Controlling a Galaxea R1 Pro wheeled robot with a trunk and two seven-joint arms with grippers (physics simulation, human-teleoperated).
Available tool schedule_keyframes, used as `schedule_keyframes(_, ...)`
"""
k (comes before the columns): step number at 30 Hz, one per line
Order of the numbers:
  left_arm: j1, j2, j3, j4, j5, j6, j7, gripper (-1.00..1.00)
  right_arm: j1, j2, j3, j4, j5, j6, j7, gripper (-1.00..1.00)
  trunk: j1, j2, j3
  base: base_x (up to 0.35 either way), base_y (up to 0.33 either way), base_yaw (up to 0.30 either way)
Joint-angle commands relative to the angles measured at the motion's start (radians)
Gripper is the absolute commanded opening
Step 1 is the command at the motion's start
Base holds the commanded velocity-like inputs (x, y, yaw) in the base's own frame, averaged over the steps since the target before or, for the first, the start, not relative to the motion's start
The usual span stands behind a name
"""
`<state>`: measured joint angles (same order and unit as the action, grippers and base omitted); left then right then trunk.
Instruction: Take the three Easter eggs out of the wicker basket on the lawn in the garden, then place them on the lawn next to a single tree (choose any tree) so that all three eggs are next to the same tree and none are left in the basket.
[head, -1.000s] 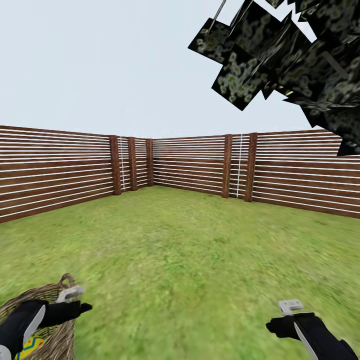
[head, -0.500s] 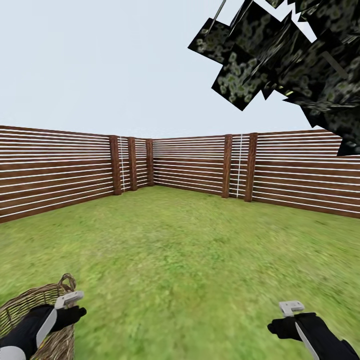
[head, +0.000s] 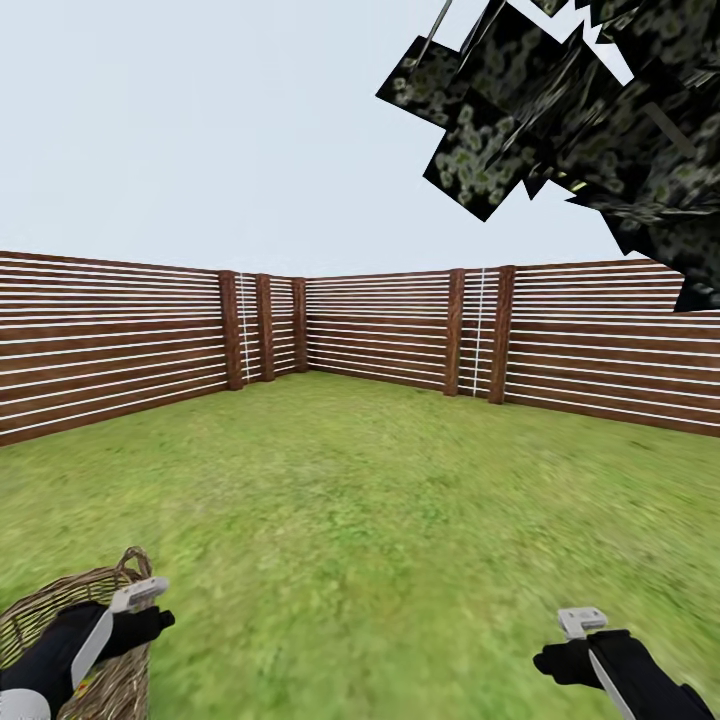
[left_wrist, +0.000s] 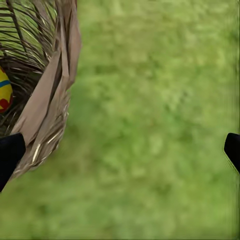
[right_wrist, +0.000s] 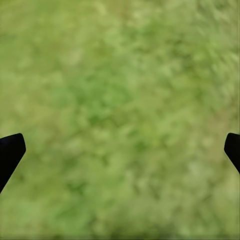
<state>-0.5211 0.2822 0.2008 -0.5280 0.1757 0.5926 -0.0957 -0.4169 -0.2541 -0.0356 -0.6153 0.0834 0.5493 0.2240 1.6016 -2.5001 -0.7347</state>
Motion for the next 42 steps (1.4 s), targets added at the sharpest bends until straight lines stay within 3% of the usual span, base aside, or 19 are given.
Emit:
schedule_keyframes(1,0.000,-0.001,0.004,-0.002,0.002,0.006,-0.004,1.00,0.000,0.000,-0.004,-0.002,0.009,0.005,0.008,1.00,0.000,-0.001,-0.001,0.000,0.000,0.000)
schedule_keyframes(33,0.000,-0.001,0.002,-0.003,0.001,0.002,-0.005,1.00,0.000,0.001,-0.004,0.000,0.009,0.001,-0.028,1.00,0.000,-0.001,-0.001,0.039,0.302,0.000)
schedule_keyframes(42,0.000,0.002,0.002,-0.001,-0.004,0.010,-0.003,1.00,0.000,0.001,-0.004,0.000,0.009,0.001,-0.028,1.00,0.000,-0.001,-0.001,0.006,0.081,0.000)
